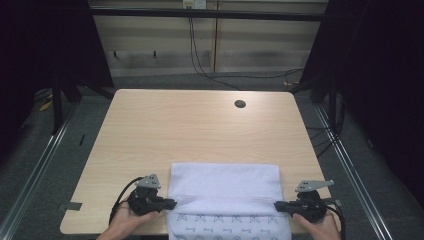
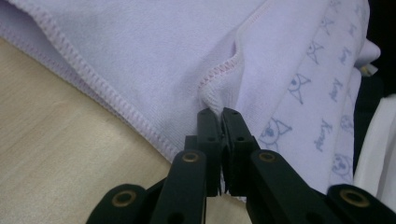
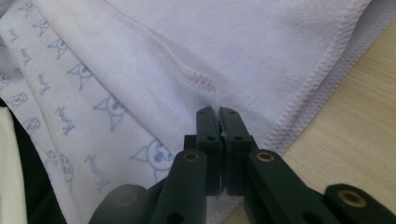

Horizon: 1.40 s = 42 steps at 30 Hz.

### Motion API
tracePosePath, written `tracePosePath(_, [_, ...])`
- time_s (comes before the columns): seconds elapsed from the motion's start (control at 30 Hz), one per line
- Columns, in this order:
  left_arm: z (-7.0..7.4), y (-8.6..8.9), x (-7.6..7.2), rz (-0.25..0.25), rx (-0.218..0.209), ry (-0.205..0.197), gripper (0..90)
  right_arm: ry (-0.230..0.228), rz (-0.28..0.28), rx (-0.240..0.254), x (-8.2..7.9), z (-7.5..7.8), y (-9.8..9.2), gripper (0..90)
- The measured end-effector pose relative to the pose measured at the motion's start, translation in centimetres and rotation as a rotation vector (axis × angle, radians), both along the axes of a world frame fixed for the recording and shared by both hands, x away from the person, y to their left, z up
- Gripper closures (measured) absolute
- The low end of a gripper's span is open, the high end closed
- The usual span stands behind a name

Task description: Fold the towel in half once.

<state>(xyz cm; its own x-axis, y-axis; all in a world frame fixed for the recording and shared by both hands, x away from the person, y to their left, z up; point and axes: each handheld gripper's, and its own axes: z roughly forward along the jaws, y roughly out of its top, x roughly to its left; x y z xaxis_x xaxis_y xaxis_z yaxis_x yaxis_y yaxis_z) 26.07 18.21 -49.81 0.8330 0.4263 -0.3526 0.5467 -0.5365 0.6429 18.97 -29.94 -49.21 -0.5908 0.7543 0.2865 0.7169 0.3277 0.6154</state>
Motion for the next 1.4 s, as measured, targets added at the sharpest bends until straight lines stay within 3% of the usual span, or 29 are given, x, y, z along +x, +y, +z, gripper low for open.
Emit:
tracePosePath(0.13, [-0.1, 0.0, 0.9, 0.018, -0.007, 0.003, 87.5, -0.014, -0.022, -0.032, 0.6, 0.1, 0.4, 88.1])
tracePosePath(0.33, [0.0, -0.2, 2.2, 0.055, 0.021, -0.066, 87.4, -0.008, -0.041, -0.009, 2.6, -0.2, 0.4, 88.1])
tracePosePath(0.53, [-0.4, -0.4, 4.6, 0.121, -0.001, -0.061, 87.6, -0.038, -0.065, -0.016, 4.6, -0.4, 0.6, 88.2])
tracePosePath(0.63, [-0.3, -0.7, 5.8, 0.133, 0.014, -0.088, 87.6, -0.048, -0.066, -0.025, 5.4, -0.4, 0.7, 88.2])
tracePosePath(0.87, [-0.5, -1.1, 8.9, 0.184, 0.007, -0.077, 87.6, -0.061, -0.092, -0.039, 7.9, -0.4, 0.8, 88.2])
tracePosePath(1.0, [-0.4, -1.6, 10.7, 0.211, 0.026, -0.095, 87.7, -0.07, -0.101, -0.091, 9.6, -0.2, 1.5, 88.3])
tracePosePath(1.07, [-0.5, -1.6, 11.5, 0.215, 0.025, -0.093, 87.7, -0.064, -0.104, -0.09, 9.9, -0.2, 1.5, 88.3])
tracePosePath(1.3, [-0.6, -1.3, 13.5, 0.252, 0.03, -0.109, 87.8, -0.068, -0.149, -0.084, 13.6, -0.4, 1.6, 88.3])
tracePosePath(1.4, [-0.6, -1.2, 14.6, 0.272, 0.028, -0.104, 87.8, -0.098, -0.16, -0.098, 15.1, -0.5, 1.8, 88.3])
